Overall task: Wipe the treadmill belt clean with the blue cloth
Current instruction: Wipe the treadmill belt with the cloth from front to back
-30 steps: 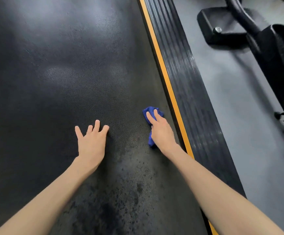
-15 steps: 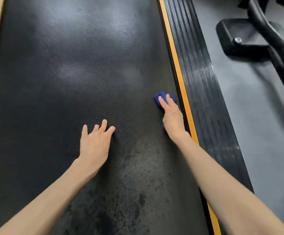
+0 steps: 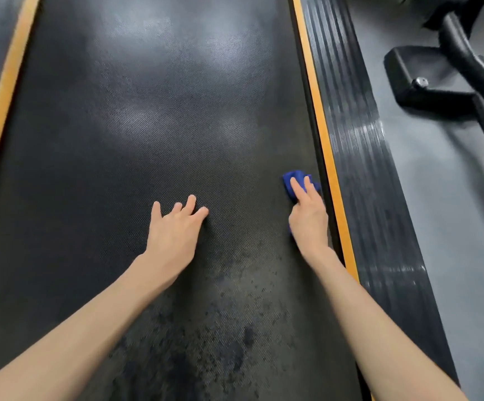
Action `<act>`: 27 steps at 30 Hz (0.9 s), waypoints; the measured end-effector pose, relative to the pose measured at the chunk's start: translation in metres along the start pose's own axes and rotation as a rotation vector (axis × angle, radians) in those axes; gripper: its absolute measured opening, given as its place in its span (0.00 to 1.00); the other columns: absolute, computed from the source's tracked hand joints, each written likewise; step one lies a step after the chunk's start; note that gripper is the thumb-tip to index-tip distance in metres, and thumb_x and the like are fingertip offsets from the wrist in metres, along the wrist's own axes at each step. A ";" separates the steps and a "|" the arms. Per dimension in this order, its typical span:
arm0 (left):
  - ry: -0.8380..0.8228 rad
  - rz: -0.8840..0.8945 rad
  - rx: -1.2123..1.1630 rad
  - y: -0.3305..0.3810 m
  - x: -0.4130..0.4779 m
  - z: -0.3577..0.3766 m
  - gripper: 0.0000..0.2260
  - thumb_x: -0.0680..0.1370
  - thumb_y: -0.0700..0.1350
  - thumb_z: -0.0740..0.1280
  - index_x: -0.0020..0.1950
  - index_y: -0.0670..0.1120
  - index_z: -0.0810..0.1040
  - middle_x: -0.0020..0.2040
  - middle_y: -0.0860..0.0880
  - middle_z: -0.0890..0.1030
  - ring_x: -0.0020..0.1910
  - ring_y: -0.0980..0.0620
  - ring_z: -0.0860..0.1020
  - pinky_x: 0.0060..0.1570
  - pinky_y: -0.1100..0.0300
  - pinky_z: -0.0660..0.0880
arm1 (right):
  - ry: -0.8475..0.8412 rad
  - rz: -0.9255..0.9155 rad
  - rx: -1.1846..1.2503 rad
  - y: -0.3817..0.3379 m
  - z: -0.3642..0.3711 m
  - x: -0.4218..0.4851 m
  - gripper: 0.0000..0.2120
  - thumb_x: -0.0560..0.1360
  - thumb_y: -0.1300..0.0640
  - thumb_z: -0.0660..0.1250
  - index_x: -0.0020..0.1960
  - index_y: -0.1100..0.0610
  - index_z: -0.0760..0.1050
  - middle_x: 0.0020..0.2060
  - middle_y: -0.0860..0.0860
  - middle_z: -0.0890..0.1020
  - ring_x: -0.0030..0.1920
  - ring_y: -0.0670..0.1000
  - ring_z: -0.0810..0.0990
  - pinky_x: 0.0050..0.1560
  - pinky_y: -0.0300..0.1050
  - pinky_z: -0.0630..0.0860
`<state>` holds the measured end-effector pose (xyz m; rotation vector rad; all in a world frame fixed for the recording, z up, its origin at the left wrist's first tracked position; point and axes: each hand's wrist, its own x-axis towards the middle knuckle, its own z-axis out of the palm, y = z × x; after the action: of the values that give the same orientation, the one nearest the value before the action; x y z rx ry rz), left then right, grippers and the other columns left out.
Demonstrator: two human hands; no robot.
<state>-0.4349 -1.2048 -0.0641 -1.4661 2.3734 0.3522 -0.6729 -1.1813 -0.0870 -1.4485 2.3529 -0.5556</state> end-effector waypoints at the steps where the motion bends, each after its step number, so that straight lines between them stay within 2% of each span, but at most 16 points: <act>1: -0.001 0.008 0.003 -0.001 -0.001 -0.001 0.29 0.75 0.44 0.66 0.72 0.52 0.57 0.76 0.48 0.52 0.71 0.49 0.62 0.69 0.39 0.52 | 0.006 0.035 0.016 -0.007 0.002 0.012 0.23 0.78 0.66 0.57 0.71 0.54 0.66 0.73 0.52 0.62 0.72 0.52 0.61 0.70 0.46 0.59; 5: 0.021 0.027 -0.026 -0.004 -0.006 0.001 0.32 0.73 0.48 0.68 0.73 0.52 0.56 0.77 0.49 0.51 0.72 0.49 0.61 0.70 0.40 0.53 | 0.133 -0.019 0.033 -0.013 0.016 0.009 0.18 0.79 0.58 0.58 0.67 0.55 0.71 0.70 0.55 0.67 0.69 0.55 0.66 0.69 0.47 0.60; 8: 0.033 0.045 -0.102 -0.009 -0.012 0.004 0.33 0.75 0.48 0.67 0.75 0.52 0.53 0.77 0.49 0.48 0.75 0.49 0.54 0.72 0.43 0.50 | 0.170 -0.223 0.033 -0.001 0.029 -0.043 0.16 0.76 0.61 0.60 0.64 0.56 0.75 0.66 0.56 0.73 0.62 0.56 0.71 0.65 0.47 0.66; 12: 0.104 0.050 -0.127 -0.014 -0.023 0.016 0.33 0.76 0.46 0.66 0.76 0.45 0.54 0.77 0.44 0.48 0.76 0.46 0.53 0.73 0.48 0.50 | -0.032 -0.573 -0.043 0.018 0.034 -0.100 0.23 0.71 0.66 0.61 0.65 0.54 0.72 0.66 0.55 0.73 0.63 0.53 0.69 0.66 0.49 0.64; 14: 0.161 0.051 -0.114 -0.012 -0.031 0.021 0.33 0.73 0.45 0.70 0.74 0.40 0.60 0.76 0.40 0.54 0.74 0.42 0.58 0.71 0.46 0.55 | -0.132 -0.737 -0.126 0.030 0.022 -0.083 0.24 0.71 0.65 0.59 0.66 0.52 0.70 0.67 0.55 0.72 0.65 0.52 0.68 0.70 0.54 0.60; 15: 0.190 0.060 -0.123 -0.010 -0.034 0.023 0.33 0.70 0.43 0.73 0.71 0.38 0.64 0.74 0.38 0.58 0.71 0.39 0.63 0.69 0.45 0.60 | -0.149 -0.733 -0.133 0.034 0.018 -0.070 0.24 0.72 0.65 0.58 0.66 0.52 0.70 0.67 0.55 0.72 0.66 0.53 0.68 0.71 0.58 0.56; 17: 0.271 0.076 -0.175 -0.008 -0.041 0.029 0.31 0.63 0.40 0.77 0.64 0.36 0.73 0.69 0.35 0.67 0.61 0.35 0.73 0.62 0.42 0.69 | -0.111 -0.527 -0.049 0.028 0.018 -0.050 0.23 0.73 0.68 0.57 0.66 0.54 0.72 0.68 0.57 0.70 0.69 0.57 0.66 0.71 0.58 0.49; 19: 0.277 0.060 -0.203 -0.007 -0.049 0.033 0.29 0.62 0.41 0.79 0.61 0.37 0.75 0.64 0.35 0.72 0.55 0.35 0.77 0.56 0.43 0.73 | 0.010 -0.245 0.056 0.007 0.029 -0.048 0.24 0.73 0.72 0.58 0.66 0.57 0.72 0.69 0.57 0.69 0.71 0.57 0.64 0.73 0.52 0.49; 21: 0.225 0.025 -0.188 -0.008 -0.057 0.035 0.30 0.61 0.45 0.79 0.61 0.38 0.75 0.61 0.37 0.74 0.52 0.37 0.77 0.53 0.44 0.75 | 0.079 -0.146 0.148 -0.017 0.045 -0.068 0.23 0.73 0.72 0.58 0.66 0.59 0.72 0.69 0.58 0.68 0.71 0.54 0.63 0.73 0.43 0.52; 23: 0.195 0.014 -0.166 -0.011 -0.060 0.037 0.32 0.60 0.47 0.80 0.60 0.38 0.76 0.58 0.38 0.76 0.50 0.37 0.78 0.49 0.46 0.76 | -0.069 -0.282 0.180 -0.026 0.057 -0.108 0.21 0.76 0.68 0.55 0.67 0.58 0.70 0.70 0.56 0.66 0.72 0.48 0.60 0.72 0.37 0.51; 26: 0.171 0.043 -0.155 -0.015 -0.059 0.036 0.35 0.57 0.47 0.82 0.60 0.37 0.76 0.56 0.38 0.77 0.47 0.37 0.78 0.46 0.46 0.77 | -0.299 -0.676 0.080 0.000 0.046 -0.147 0.24 0.73 0.65 0.52 0.67 0.56 0.71 0.69 0.55 0.68 0.70 0.50 0.63 0.73 0.41 0.56; 27: 0.154 0.048 -0.156 -0.016 -0.060 0.036 0.36 0.58 0.46 0.81 0.62 0.37 0.75 0.58 0.37 0.77 0.49 0.36 0.78 0.49 0.45 0.77 | -0.291 -0.733 0.051 0.013 0.038 -0.136 0.25 0.72 0.66 0.52 0.66 0.55 0.72 0.68 0.55 0.69 0.69 0.51 0.65 0.72 0.42 0.57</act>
<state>-0.3901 -1.1499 -0.0736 -1.5582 2.5566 0.4612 -0.6066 -1.0602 -0.1174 -2.1867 1.5353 -0.5168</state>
